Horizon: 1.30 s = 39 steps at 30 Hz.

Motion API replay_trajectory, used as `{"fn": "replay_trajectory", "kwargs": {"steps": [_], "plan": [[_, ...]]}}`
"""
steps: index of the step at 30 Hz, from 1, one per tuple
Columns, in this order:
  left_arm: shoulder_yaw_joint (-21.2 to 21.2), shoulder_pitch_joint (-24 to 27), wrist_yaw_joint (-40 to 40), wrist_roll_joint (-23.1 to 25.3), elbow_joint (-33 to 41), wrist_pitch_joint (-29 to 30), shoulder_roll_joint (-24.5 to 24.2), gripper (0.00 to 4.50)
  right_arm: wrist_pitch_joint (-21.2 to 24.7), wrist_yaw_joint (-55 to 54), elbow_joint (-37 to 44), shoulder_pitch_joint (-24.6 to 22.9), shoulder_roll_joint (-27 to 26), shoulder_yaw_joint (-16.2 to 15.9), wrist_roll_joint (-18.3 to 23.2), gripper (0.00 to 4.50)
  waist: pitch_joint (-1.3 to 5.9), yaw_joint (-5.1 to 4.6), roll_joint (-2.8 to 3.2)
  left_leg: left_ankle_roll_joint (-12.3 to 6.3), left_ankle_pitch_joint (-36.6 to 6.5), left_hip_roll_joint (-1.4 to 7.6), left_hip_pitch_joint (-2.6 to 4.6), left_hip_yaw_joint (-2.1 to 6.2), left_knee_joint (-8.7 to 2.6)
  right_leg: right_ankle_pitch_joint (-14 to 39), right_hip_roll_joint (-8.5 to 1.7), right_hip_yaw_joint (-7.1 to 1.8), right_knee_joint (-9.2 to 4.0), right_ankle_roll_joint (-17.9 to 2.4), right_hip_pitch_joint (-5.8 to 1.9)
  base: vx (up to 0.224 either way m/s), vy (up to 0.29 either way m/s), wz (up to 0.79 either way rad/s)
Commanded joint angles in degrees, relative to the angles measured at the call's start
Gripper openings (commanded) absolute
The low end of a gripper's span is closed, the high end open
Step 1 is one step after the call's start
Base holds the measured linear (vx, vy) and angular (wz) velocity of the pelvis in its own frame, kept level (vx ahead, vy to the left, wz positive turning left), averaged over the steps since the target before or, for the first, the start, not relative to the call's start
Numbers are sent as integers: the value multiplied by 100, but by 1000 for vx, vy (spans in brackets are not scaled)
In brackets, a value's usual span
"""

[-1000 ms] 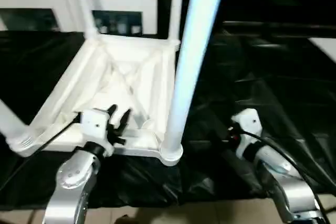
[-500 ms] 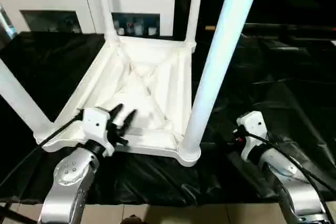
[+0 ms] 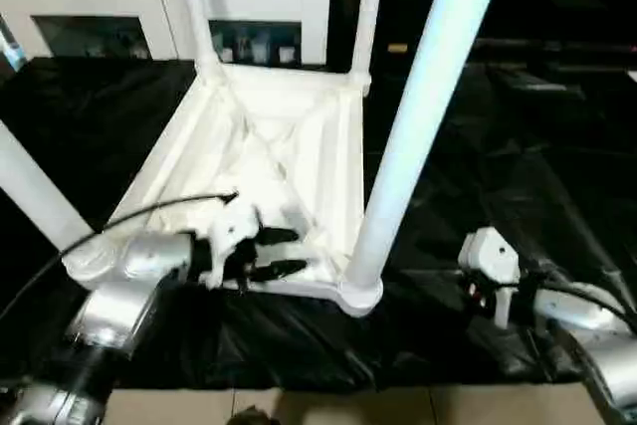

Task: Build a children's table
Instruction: Rotate leg to tighten

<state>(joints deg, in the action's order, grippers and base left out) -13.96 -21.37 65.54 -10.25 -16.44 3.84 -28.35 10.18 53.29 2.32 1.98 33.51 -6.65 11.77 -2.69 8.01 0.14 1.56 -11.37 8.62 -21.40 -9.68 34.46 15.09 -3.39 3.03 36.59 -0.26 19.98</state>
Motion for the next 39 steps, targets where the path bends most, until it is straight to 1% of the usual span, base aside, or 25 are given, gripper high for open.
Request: {"fn": "replay_trajectory", "kwargs": {"steps": [1, 3, 4, 5, 6, 7, 8, 10, 11, 13, 15, 16, 18, 20, 21, 22, 24, 26, 28, 31, 34, 35, 36, 37, 39], "plan": [[-211, -205, 434, 91, -295, 37, -40, 192, 90, 145, 197, -86, 119, -44, 111, 419, 305, -24, 34, -319, -818, 519, 121, 205, -435, -429, -609, -325, -417, -1331, -139, 0, 0, 0], [-301, -298, 648, 100, -417, 86, -59, 170, 107, 187, 236, -121, 146, -57, 128, 419, 309, -21, 33, -323, -847, 528, 117, 209, -436, -407, -634, -324, -413, -1369, -147, 0, 0, 0], [-355, -348, 777, 103, -473, 136, -75, 170, 121, 205, 262, -144, 154, -64, 137, 419, 299, -23, 75, -305, -905, 534, 114, 210, -442, -351, -632, -326, -426, -1381, -140, 0, 0, 0], [-395, -390, 874, 103, -506, 187, -82, 165, 135, 215, 280, -163, 158, -68, 144, 419, 302, -31, 50, -303, -933, 538, 117, 208, -444, -320, -634, -330, -421, -1402, -149, 0, 0, 0], [-428, -445, 968, 90, -562, 218, -82, 165, 140, 229, 297, -183, 158, -63, 139, 419, 297, -25, 107, -286, -980, 537, 120, 212, -443, -229, -641, -330, -428, -1437, -139, 0, 0, 0], [-434, -458, 988, 86, -572, 223, -82, 150, 140, 231, 298, -187, 158, -61, 138, 419, 297, -25, 107, -286, -980, 537, 120, 212, -443, -229, -641, -330, -428, -1437, -139, 0, 0, 0], [-463, -531, 1108, 42, -621, 270, -77, 135, 134, 251, 290, -206, 167, -43, 133, 419, 289, -34, 100, -255, -1031, 540, 122, 205, -448, -144, -640, -333, -443, -1491, -142, 0, 0, 0], [-461, -583, 1180, -16, -641, 339, -59, 126, 122, 271, 264, -213, 190, -27, 132, 419, 290, -30, 111, -247, -1014, 541, 121, 203, -444, -160, -644, -334, -441, -1533, -147, 0, 0, 0], [-454, -613, 1216, -34, -685, 345, -41, 125, 121, 278, 256, -217, 207, -26, 137, 419, 288, -32, 99, -264, -983, 542, 117, 200, -443, -187, -641, -333, -439, -1551, -150, 0, 0, 0], [-467, -636, 1239, -12, -729, 323, -35, 102, 120, 280, 250, -219, 217, -26, 140, 419, 295, -30, 102, -289, -924, 536, 113, 197, -434, -237, -637, -330, -431, -1557, -153, 0, 0, 0], [-551, -710, 1245, 161, -961, 171, -17, 87, 98, 272, 213, -225, 251, -43, 101, 419, 297, -28, 122, -333, -868, 534, 111, 198, -422, -296, -634, -328, -429, -1553, -154, 0, 0, 0], [-598, -737, 1217, 263, -1083, 99, -10, 85, 83, 269, 197, -231, 254, -53, 74, 419, 293, -35, 120, -354, -886, 530, 105, 197, -423, -252, -630, -327, -442, -1526, -155, 0, 0, 0], [-634, -765, 1153, 385, -1223, -90, 1, 57, 75, 262, 208, -242, 245, -71, 46, 419, 302, -29, 117, -374, -866, 536, 101, 201, -419, -188, -643, -330, -449, -1472, -161, 0, 0, 0], [-663, -811, 1133, 484, -1363, -248, 3, 35, 85, 255, 234, -249, 221, -90, 43, 419, 302, -26, 119, -370, -859, 540, 100, 199, -422, -177, -645, -329, -450, -1471, -158, 0, 0, 0], [-668, -818, 1136, 494, -1376, -259, 0, 35, 87, 255, 238, -250, 218, -93, 43, 419, 301, -18, 124, -368, -866, 544, 103, 204, -424, -150, -646, -325, -450, -1471, -155, 0, 0, 0], [-689, -846, 1166, 535, -1428, -290, -21, 12, 100, 257, 258, -252, 207, -108, 53, 419, 298, -21, 127, -350, -928, 551, 107, 202, -434, -75, -645, -326, -456, -1477, -149, 0, 0, 0], [-698, -866, 1204, 548, -1458, -286, -44, 4, 104, 258, 264, -249, 202, -122, 57, 419, 298, -19, 138, -317, -973, 556, 115, 201, -438, -33, -648, -328, -455, -1489, -142, 0, 0, 0], [-696, -884, 1219, 557, -1500, -311, -44, 4, 103, 256, 265, -246, 206, -130, 63, 419, 297, -34, 131, -301, -974, 555, 97, 207, -447, -49, -655, -327, -449, -1496, -157, 0, 0, 0], [-699, -916, 1238, 598, -1582, -364, -45, 4, 106, 249, 274, -241, 204, -143, 69, 419, 301, -53, 140, -314, -956, 548, 97, 207, -444, -104, -653, -323, -446, -1498, -157, 0, 0, 0], [-661, -944, 1300, 571, -1666, -369, -23, 4, 111, 236, 289, -239, 186, -152, 67, 419, 293, -86, 127, -343, -949, 537, 89, 196, -436, -92, -657, -326, -459, -1513, -161, 0, 0, 0], [-608, -904, 1404, 440, -1477, -118, -40, 4, 101, 163, 310, -239, 122, -91, 117, 419, 283, -107, 143, -296, -1062, 547, 97, 199, -454, 153, -653, -326, -473, -1531, -150, 0, 0, 0], [-618, -867, 1290, 496, -1370, 72, -69, 4, 214, 164, 329, -195, 56, -30, 265, 419, 282, -125, 143, -285, -1089, 553, 98, 206, -461, 159, -652, -327, -470, -1548, -149, 0, 0, 0], [-626, -853, 1241, 525, -1336, 131, -81, 4, 263, 165, 339, -177, 32, -11, 323, 419, 290, -142, 139, -298, -1070, 554, 105, 204, -459, 80, -653, -330, -460, -1576, -151, 0, 0, 0], [-634, -826, 1148, 571, -1290, 192, -88, 0, 327, 111, 336, -138, -30, 34, 390, 435, 287, -147, 137, -330, -1015, 553, 94, 206, -456, 14, -653, -330, -455, -1599, -153, 0, 0, 0], [-637, -775, 989, 637, -1225, 255, -76, 0, 409, 59, 342, -90, -101, 66, 466, 435, 288, -151, 138, -349, -976, 546, 93, 203, -451, -5, -648, -327, -457, -1598, -151, 0, 0, 0]]}}
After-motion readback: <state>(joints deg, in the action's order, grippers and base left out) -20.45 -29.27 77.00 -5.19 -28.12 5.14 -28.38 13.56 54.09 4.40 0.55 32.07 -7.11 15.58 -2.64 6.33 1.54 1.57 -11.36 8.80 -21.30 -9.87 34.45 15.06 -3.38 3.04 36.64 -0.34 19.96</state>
